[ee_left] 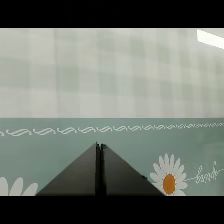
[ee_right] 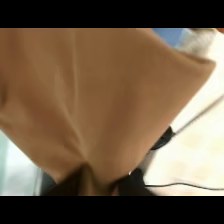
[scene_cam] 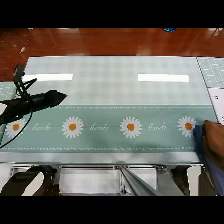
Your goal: Fold the shirts.
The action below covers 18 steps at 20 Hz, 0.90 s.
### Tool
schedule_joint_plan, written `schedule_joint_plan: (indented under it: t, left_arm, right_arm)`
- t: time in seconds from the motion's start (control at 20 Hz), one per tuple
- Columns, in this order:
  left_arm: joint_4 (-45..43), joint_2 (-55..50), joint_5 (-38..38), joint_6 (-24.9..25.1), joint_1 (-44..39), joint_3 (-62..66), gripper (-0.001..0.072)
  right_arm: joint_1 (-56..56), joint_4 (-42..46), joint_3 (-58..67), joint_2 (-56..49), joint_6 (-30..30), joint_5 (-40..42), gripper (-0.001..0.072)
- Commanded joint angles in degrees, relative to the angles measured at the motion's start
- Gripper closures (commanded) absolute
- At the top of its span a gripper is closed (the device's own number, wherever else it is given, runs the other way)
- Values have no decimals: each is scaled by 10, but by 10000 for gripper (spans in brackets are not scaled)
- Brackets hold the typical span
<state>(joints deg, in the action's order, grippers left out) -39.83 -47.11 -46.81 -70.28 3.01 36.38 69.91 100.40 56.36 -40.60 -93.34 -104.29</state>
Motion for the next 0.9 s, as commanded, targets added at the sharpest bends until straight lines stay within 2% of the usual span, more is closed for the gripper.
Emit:
schedule_joint_plan:
  t: [0.0, 0.15, 0.25, 0.35, 0.4, 0.45, 0.5, 0.55, 0.6, 0.7, 0.8, 0.85]
  left_arm:
    - [0, -18, 17, 7, -2, 0, 692]
    - [0, -61, 33, 20, 4, 23, 692]
    - [0, -94, 30, 28, 17, 75, 692]
    - [0, -120, 10, 28, 34, 155, 692]
    - [0, -129, 0, 28, 42, 205, 692]
    - [0, -135, -4, 28, 47, 253, 692]
    - [0, -140, -3, 28, 47, 307, 692]
    - [0, -148, -5, 28, 45, 360, 692]
    - [0, -159, -8, 25, 38, 416, 692]
    - [-4, -188, -27, 6, 15, 508, 693]
    - [-30, -216, -89, -21, -19, 564, 693]
    - [-60, -223, -116, -31, -43, 569, 694]
  right_arm:
    - [10, 43, -35, -15, -5, 14, 298]
    - [10, 21, -25, -36, -10, 48, 305]
    - [10, -53, 13, -52, -16, 96, 321]
    - [9, -191, 74, -71, -17, 164, 529]
    - [9, -302, 107, -83, 0, 207, 661]
    - [5, -454, 142, -99, 56, 249, 691]
    - [-21, -562, 177, -118, 90, 281, 691]
    - [-70, -625, 220, -139, 108, 306, 691]
    - [-141, -632, 265, -160, 119, 331, 691]
    - [-310, -577, 327, -196, 127, 370, 691]
    - [-478, -465, 341, -226, 125, 389, 691]
    - [-559, -381, 341, -245, 112, 386, 691]
